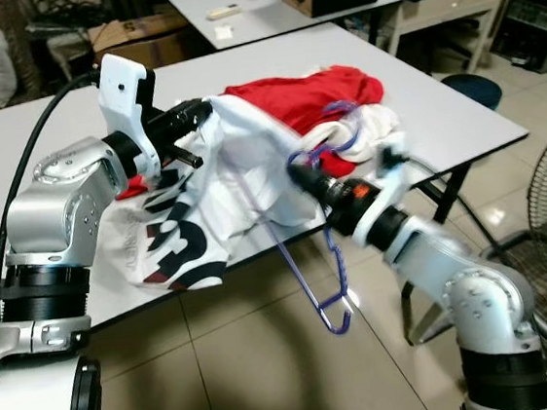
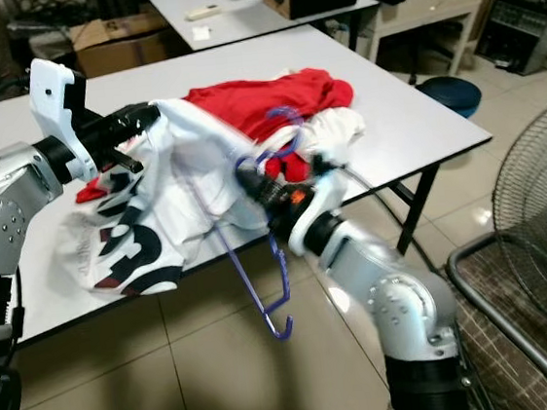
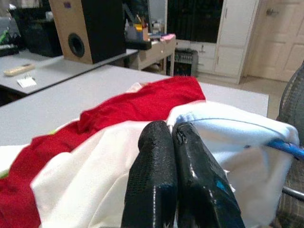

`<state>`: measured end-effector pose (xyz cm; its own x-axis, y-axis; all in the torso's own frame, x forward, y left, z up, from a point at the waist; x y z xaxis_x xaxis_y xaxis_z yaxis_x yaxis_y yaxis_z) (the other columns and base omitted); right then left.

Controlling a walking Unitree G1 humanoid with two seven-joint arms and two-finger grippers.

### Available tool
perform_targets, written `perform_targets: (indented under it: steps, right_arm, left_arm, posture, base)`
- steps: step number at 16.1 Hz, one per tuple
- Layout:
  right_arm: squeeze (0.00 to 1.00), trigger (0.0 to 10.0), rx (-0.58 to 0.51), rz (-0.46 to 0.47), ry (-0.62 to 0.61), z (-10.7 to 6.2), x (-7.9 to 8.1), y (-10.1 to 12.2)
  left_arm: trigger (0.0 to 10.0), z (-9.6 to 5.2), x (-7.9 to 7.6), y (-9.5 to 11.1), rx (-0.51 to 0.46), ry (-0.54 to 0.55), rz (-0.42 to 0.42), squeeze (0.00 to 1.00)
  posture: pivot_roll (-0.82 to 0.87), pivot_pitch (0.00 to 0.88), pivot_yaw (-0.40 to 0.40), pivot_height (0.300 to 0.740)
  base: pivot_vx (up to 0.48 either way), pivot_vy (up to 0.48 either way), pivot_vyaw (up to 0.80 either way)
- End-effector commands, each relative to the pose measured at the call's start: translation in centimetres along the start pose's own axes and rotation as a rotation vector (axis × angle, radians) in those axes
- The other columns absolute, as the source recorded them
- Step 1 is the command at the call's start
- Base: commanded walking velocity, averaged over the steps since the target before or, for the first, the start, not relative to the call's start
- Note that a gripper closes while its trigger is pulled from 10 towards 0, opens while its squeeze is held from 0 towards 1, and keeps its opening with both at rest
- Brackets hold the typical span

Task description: Hang hanger

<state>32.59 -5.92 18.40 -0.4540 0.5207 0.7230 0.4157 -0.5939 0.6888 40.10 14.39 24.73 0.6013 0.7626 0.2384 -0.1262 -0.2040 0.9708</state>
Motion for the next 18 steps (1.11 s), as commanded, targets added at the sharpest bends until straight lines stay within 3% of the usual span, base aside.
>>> perform_targets:
  steps: [1,3,4,5,6,7,9,12,14,18]
  right_arm:
    - [0.0,10.0,-0.019,-0.001,-0.028,-0.4,-0.6,0.5]
    - [0.0,10.0,-0.002,-0.025,-0.043,-0.9,-0.8,-0.1]
    - [0.0,10.0,0.142,-0.144,-0.076,-1.9,-1.1,-2.7]
    - [0.0,10.0,0.204,-0.166,-0.085,-2.4,-1.2,-3.9]
    - [0.0,10.0,0.287,-0.276,-0.182,-3.5,-3.1,-5.6]
    - [0.0,10.0,0.283,-0.31,-0.206,-3.9,-3.4,-5.7]
    - [0.0,10.0,0.223,-0.344,-0.194,-4.0,-2.6,-4.7]
    - [0.0,10.0,0.076,-0.344,-0.154,-3.3,-0.8,-1.8]
    - [0.0,10.0,0.033,-0.329,-0.108,-2.6,0.1,-0.9]
    - [0.0,10.0,0.039,-0.273,-0.095,-2.2,0.1,-0.9]
  left_arm:
    - [0.0,0.1,0.5,1.0,-0.029,0.01,0.0,0.0]
    - [0.0,-0.1,0.6,-0.1,0.019,0.027,0.016,0.0]
    - [0.0,-0.2,1.2,-1.4,0.061,0.102,0.076,0.0]
    - [0.0,-0.1,1.2,-1.2,0.035,0.126,0.072,0.0]
    - [0.0,0.6,0.2,0.5,-0.066,0.146,0.151,0.0]
    - [0.0,0.9,-0.3,1.4,-0.102,0.156,0.198,0.0]
    - [0.0,0.9,0.2,2.9,-0.155,0.213,0.28,0.0]
    - [0.0,0.8,-1.6,3.1,-0.172,0.128,0.369,0.0]
    - [0.0,1.0,-2.7,2.2,-0.171,0.094,0.355,0.0]
    - [0.0,0.7,-3.5,2.3,-0.195,0.043,0.34,0.0]
  posture:
    - [0.0,0.0,0.034,0.74]
    - [0.0,0.0,0.039,0.74]
    - [-0.02,0.0,0.045,0.74]
    - [-0.02,0.0,0.045,0.74]
    - [-0.02,0.0,0.035,0.74]
    - [-0.03,0.0,0.034,0.74]
    - [-0.04,0.0,0.037,0.74]
    - [-0.04,0.0,0.038,0.74]
    - [-0.04,0.0,0.034,0.74]
    - [-0.03,0.0,0.025,0.74]
  base:
    - [0.0,0.0,0.0]
    - [0.0,0.0,0.0]
    - [0.0,0.0,0.0]
    - [0.0,0.0,0.0]
    - [0.0,0.0,0.0]
    - [0.0,0.0,0.0]
    - [0.0,0.0,0.0]
    - [0.0,0.0,0.0]
    - [0.0,0.0,0.0]
    - [0.0,0.0,0.0]
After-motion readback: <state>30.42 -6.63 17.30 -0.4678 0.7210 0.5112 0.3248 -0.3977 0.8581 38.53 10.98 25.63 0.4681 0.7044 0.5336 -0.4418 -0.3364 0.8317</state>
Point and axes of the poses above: a point about 5 cm out from each wrist's last joint towards the gripper, its own z axis pointing out of the wrist towards the gripper, its own y axis along the axis of the wrist's last joint, x = y × z, the point moved 6 cm from there along z, pointing out of the wrist towards the gripper, and after that the axes turned 11 degrees about z, right-handed, at the moved point
